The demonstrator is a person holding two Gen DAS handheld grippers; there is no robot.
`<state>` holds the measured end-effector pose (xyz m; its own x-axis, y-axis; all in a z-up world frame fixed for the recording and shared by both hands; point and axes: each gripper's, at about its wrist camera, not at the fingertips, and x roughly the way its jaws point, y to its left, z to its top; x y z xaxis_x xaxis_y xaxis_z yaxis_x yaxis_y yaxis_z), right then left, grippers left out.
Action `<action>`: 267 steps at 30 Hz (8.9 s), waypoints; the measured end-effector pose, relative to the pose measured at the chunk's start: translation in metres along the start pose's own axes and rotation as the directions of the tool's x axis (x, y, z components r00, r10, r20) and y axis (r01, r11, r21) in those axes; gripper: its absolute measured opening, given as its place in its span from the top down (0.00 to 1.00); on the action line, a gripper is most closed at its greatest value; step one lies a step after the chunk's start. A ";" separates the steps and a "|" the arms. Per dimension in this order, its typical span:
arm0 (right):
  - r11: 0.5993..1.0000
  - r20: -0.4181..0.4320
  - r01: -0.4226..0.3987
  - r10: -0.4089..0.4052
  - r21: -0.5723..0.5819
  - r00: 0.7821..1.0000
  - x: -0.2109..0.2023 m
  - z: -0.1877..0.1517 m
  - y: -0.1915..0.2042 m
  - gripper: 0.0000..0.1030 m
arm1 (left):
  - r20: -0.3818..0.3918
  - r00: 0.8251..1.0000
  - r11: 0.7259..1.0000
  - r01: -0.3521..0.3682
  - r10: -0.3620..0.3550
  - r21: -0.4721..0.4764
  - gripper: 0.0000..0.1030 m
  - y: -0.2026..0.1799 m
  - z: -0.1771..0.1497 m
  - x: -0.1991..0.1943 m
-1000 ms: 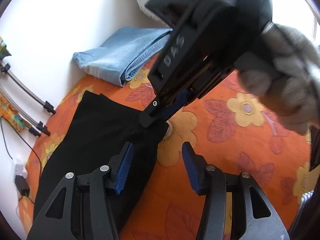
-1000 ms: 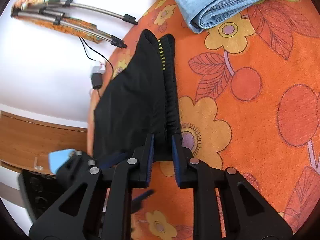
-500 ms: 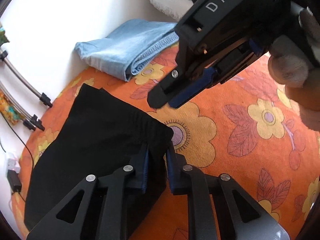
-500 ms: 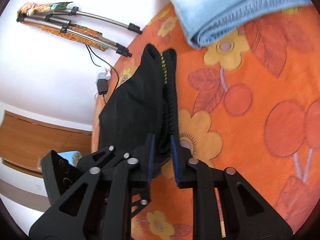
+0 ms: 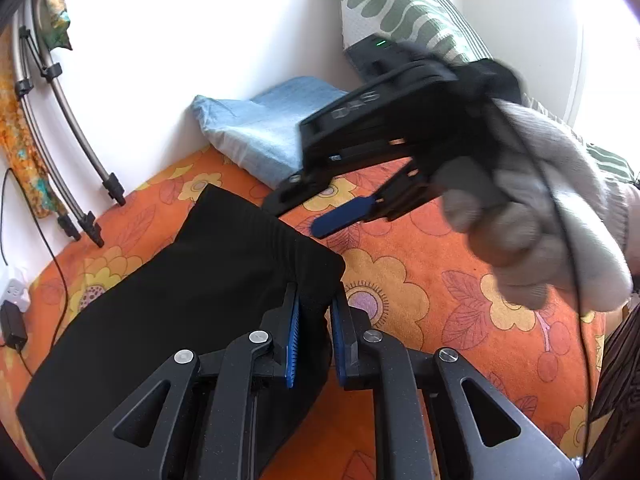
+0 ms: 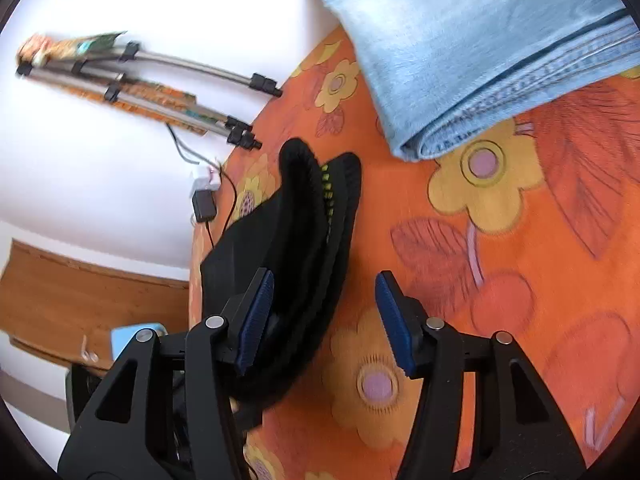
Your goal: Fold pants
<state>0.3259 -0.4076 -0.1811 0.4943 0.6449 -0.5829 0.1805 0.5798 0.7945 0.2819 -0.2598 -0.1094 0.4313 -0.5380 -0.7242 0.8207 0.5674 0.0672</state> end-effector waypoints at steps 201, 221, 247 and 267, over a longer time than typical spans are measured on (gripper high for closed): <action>0.911 -0.073 0.074 -0.114 -0.405 0.991 0.225 -0.070 0.183 0.36 | -0.199 0.968 0.528 -0.250 0.152 -0.812 0.36 0.384 -0.207 -0.094; 0.897 -0.037 0.084 -0.111 -0.434 0.993 0.234 -0.067 0.187 0.68 | -0.266 0.921 0.600 -0.389 0.286 -0.699 0.80 0.366 -0.199 -0.085; 0.803 0.095 0.152 -0.119 -0.577 0.988 0.215 -0.093 0.229 0.93 | -0.124 0.941 0.616 -0.301 0.314 -0.728 0.89 0.359 -0.195 -0.124; 0.633 0.350 0.265 0.010 -0.727 0.937 0.106 -0.124 0.315 0.96 | 0.130 0.915 0.686 -0.187 0.383 -0.703 0.90 0.325 -0.129 -0.204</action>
<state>0.3300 -0.0944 -0.0135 0.7625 0.4354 -0.4786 -0.3728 0.9002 0.2249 0.4119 0.1147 -0.0289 0.7573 -0.3562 -0.5474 0.2192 0.9282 -0.3007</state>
